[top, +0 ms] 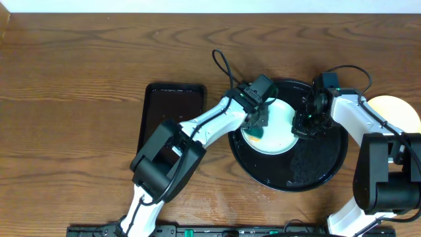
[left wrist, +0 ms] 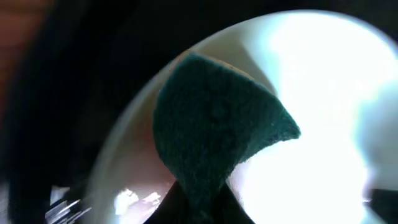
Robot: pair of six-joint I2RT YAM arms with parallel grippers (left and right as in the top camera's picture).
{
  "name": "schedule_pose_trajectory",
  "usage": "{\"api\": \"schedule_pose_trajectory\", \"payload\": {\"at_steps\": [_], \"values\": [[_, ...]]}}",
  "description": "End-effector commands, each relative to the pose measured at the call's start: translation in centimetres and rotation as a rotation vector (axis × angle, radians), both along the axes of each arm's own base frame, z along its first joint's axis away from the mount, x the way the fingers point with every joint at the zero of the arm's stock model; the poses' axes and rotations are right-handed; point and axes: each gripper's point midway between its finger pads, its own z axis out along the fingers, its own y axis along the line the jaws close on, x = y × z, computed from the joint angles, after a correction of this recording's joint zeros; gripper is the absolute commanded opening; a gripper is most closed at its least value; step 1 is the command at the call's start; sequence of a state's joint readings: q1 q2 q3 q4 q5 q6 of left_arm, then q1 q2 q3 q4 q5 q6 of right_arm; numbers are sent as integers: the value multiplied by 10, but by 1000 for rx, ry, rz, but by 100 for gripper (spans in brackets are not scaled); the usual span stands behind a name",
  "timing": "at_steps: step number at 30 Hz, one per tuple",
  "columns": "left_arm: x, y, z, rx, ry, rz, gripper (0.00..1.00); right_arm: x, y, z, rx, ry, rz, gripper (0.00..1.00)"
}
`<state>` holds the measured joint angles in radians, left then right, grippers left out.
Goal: Clean dirty plates on tray and stack at the side
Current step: 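Scrub the pale green plate with the sponge while the right gripper holds its rim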
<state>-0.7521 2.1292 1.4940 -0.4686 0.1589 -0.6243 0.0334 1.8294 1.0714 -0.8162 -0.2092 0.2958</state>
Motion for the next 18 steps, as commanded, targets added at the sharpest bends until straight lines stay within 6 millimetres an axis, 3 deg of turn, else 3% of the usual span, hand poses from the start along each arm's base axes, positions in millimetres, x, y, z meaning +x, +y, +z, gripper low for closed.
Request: {"api": "schedule_pose_trajectory", "payload": {"at_steps": [1, 4, 10, 15, 18], "values": [[-45, -48, -30, -228, 228, -166, 7, -9, 3, -11, -19, 30, 33, 1], [-62, -70, -22, -323, 252, -274, 8, -9, 3, -11, -19, 29, 34, 1], [-81, -73, -23, -310, 264, -362, 8, -11, 3, -10, -19, 36, 34, 1], [-83, -50, -34, -200, 280, -349, 7, -11, 3, -10, -19, 37, 33, 1], [-62, -8, -44, 40, 210, -235, 7, -11, 3, -10, -19, 36, 34, 1]]}}
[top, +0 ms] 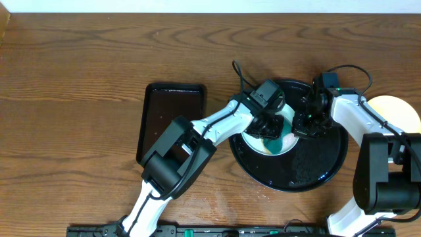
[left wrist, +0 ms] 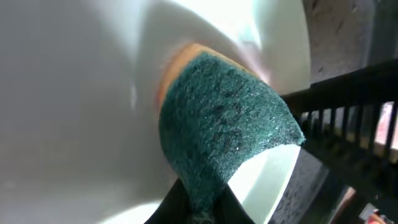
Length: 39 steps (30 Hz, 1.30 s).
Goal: Clean dirty plates on tray and stack at the side
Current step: 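Scrub the pale green plate with the sponge while the right gripper holds its rim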
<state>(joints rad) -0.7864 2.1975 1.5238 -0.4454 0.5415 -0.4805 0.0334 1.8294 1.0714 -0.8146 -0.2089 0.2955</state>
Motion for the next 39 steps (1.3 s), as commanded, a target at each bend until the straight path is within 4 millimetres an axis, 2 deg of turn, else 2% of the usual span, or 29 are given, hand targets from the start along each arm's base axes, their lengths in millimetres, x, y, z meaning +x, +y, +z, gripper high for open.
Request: {"api": "schedule_pose_trajectory", "payload": {"at_steps": [1, 6, 10, 14, 17, 20, 23, 26, 29, 34, 39], "values": [[5, 65, -41, 378, -67, 88, 7, -11, 3, -10, -19, 38, 33, 1], [51, 119, -21, 648, -301, 194, 7, -11, 3, -10, -19, 38, 33, 1], [75, 146, -12, 766, -415, 251, 8, -11, 3, -10, -19, 38, 33, 1], [89, 163, -5, 832, -473, 289, 7, -11, 3, -10, -19, 38, 33, 1], [93, 163, -5, 818, -476, 317, 8, -11, 3, -10, -20, 37, 33, 1], [86, 134, -14, 665, -391, 298, 7, -11, 2, -11, -22, 37, 33, 1], [65, 79, -19, 389, -222, 228, 8, -11, 2, -11, -22, 37, 33, 1], [43, 37, -16, 188, -83, 177, 7, -11, 2, -11, -22, 37, 33, 1], [22, 6, -11, 62, -3, 102, 8, -11, 2, -11, -22, 37, 33, 1], [-8, -17, -9, 24, -15, -28, 8, -11, 2, -11, -22, 37, 33, 1], [-19, -15, -13, 52, -5, -61, 8, -12, 2, -11, -22, 40, 33, 1]]}}
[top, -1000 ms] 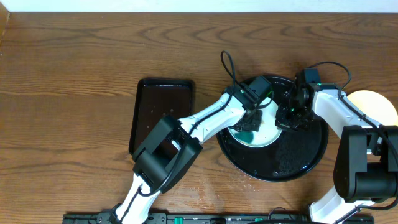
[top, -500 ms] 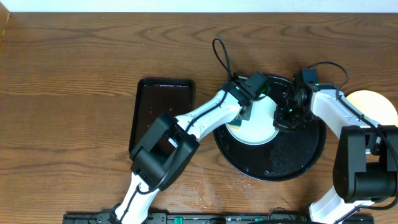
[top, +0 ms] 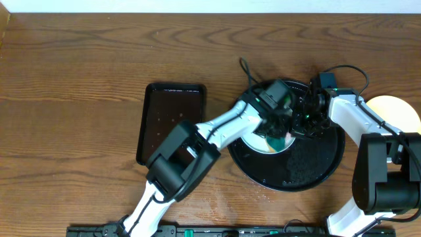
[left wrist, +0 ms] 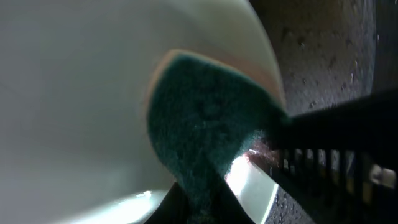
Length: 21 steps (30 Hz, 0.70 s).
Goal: Clean dirty plates on tray and stack at the side
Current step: 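Scrub the pale green plate with the sponge while the right gripper holds its rim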
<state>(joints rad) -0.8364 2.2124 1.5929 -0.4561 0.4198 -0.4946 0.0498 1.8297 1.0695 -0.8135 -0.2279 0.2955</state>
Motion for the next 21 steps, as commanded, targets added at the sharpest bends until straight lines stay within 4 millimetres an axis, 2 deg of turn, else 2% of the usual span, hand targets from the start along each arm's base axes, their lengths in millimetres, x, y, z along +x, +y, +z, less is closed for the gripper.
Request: {"api": "schedule_pose_trajectory", "payload": {"at_steps": [1, 5, 7, 8, 10, 13, 15, 21], "values": [[-26, 5, -19, 16, 104, -60, 8, -10, -6, -11, -41, 37, 17, 1], [-8, 36, -30, 129, 90, 26, 8, -9, -6, -11, -42, 34, 17, 1], [9, 64, -37, 243, 48, 106, 7, -9, -6, -11, -41, 32, 17, 1], [22, 87, -38, 322, 8, 153, 7, -9, -6, -11, -41, 31, 17, 1], [34, 107, -33, 394, -36, 193, 8, -9, -6, -11, -41, 31, 17, 1], [55, 135, -12, 502, -141, 252, 7, -9, -6, -11, -41, 31, 17, 1], [70, 148, 14, 559, -245, 291, 8, -9, -6, -11, -41, 31, 17, 1], [75, 149, 74, 481, -341, 326, 7, -9, -6, -11, -41, 31, 17, 1]]}}
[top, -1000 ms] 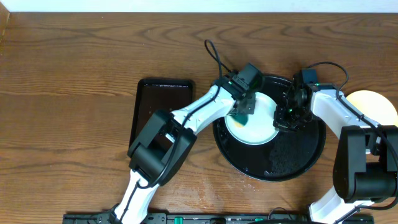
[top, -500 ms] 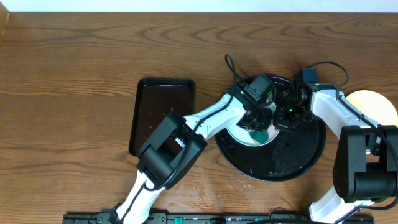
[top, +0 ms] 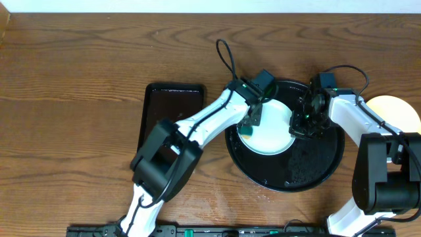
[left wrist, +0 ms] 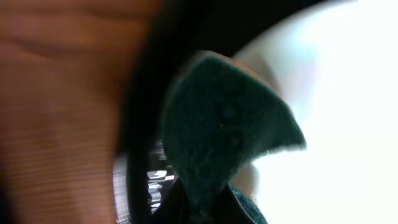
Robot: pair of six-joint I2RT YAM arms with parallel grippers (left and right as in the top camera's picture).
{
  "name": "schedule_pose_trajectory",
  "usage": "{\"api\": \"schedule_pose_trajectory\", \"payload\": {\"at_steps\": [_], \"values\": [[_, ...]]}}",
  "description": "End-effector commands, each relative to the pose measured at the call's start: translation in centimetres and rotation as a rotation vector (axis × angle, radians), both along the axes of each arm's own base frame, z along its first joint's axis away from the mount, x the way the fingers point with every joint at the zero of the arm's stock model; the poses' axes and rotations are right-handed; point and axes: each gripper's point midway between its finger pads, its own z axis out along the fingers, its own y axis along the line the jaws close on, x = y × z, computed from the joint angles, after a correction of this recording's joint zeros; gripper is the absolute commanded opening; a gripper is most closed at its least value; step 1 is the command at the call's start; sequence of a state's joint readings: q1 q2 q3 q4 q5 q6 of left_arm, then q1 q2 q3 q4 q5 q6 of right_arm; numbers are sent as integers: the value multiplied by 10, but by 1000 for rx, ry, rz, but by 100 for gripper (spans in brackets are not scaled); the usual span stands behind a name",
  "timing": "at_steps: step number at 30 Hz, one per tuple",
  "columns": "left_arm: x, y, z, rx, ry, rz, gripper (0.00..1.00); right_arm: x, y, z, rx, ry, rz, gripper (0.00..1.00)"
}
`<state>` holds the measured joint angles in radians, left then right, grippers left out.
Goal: Clean dirty plates on tray and stack at the side
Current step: 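Scrub the pale green plate with the sponge while the right gripper holds its rim, then return the sponge to the black sponge tray with the left gripper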
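Note:
A white plate lies in the round black tray. My left gripper is shut on a dark green sponge, which presses on the plate's left rim. The left wrist view shows the sponge folded between the jaws, over the plate's edge and the tray's dark rim. My right gripper sits at the plate's right rim and appears shut on it.
A rectangular black tray lies on the wooden table to the left. A pale round plate rests at the right edge, beside the right arm. Cables loop above the round tray.
My left gripper and the sponge were on the plate's right part, close to the right gripper, and are now at its left rim. The right gripper has stayed put.
The sponge was first on the plate's lower left. It was then near the plate's middle, then on its right side by the right gripper. Now it is back at the left rim. Throughout, the right gripper stayed at the plate's right rim.

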<state>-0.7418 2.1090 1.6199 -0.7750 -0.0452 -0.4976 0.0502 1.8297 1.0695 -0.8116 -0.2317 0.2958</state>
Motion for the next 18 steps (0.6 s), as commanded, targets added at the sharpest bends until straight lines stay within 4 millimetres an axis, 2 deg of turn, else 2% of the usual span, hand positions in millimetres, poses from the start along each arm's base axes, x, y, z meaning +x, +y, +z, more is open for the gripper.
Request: {"api": "schedule_pose_trajectory", "payload": {"at_steps": [1, 3, 6, 10, 12, 14, 18], "values": [[21, 27, 65, 34, -179, 55, 8, -9, -7, -11, -45, 32, 17, 1], [16, 35, 89, 8, -193, 63, 7, -9, -7, -11, -45, 31, 19, 1], [7, 60, 124, -2, -208, 96, 8, -5, -6, -11, -44, 12, 40, 1], [-7, 114, 153, 32, -178, 179, 8, 6, -6, -11, -42, -42, 79, 1], [-13, 139, 154, 60, -145, 225, 8, 10, -5, -11, -41, -59, 78, 1], [-16, 160, 146, 90, -100, 262, 8, 12, -2, -9, -23, -69, 78, 1], [-23, 178, 108, 62, 19, 217, 8, 14, 0, 4, -8, -98, 78, 1]]}}
